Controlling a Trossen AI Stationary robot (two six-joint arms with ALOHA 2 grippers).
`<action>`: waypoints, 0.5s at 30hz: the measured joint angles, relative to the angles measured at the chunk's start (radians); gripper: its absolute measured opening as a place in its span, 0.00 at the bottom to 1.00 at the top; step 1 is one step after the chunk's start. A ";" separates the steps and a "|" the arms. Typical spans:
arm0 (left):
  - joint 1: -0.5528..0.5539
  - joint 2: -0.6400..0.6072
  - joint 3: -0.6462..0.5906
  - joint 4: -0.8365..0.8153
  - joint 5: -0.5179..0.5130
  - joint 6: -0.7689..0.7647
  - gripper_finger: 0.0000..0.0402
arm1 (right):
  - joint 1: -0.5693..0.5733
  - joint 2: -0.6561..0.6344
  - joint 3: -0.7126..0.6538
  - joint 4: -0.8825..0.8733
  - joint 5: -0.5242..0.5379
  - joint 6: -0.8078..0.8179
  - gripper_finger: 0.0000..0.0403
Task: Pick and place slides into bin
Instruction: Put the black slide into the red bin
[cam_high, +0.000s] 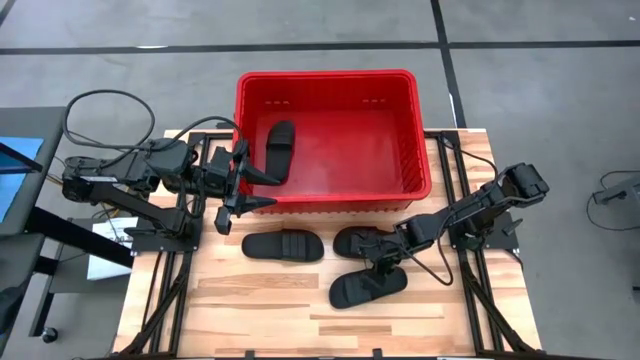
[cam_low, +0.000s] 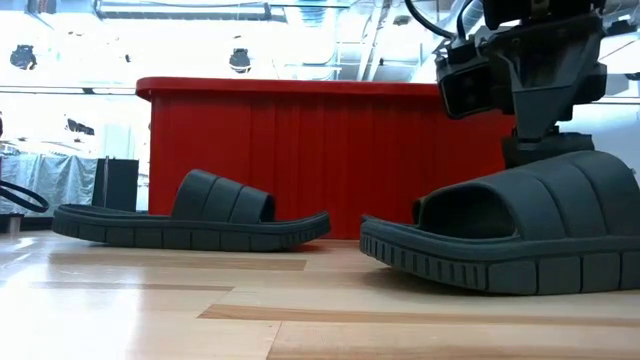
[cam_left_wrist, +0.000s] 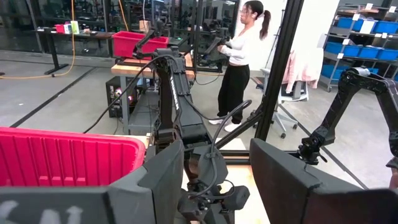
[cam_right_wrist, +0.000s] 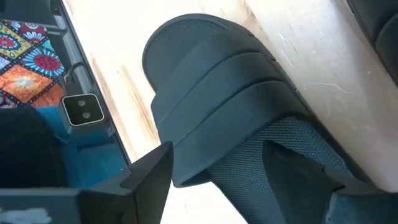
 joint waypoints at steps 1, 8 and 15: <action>0.000 0.000 0.000 0.000 0.000 0.000 0.44 | 0.000 0.000 0.000 0.000 0.000 0.000 0.58; 0.000 0.000 0.000 0.000 0.000 0.000 0.44 | 0.000 0.000 0.000 0.000 -0.003 -0.001 0.45; 0.000 0.000 0.000 0.000 0.000 0.000 0.44 | 0.000 0.000 0.000 0.000 -0.004 -0.008 0.31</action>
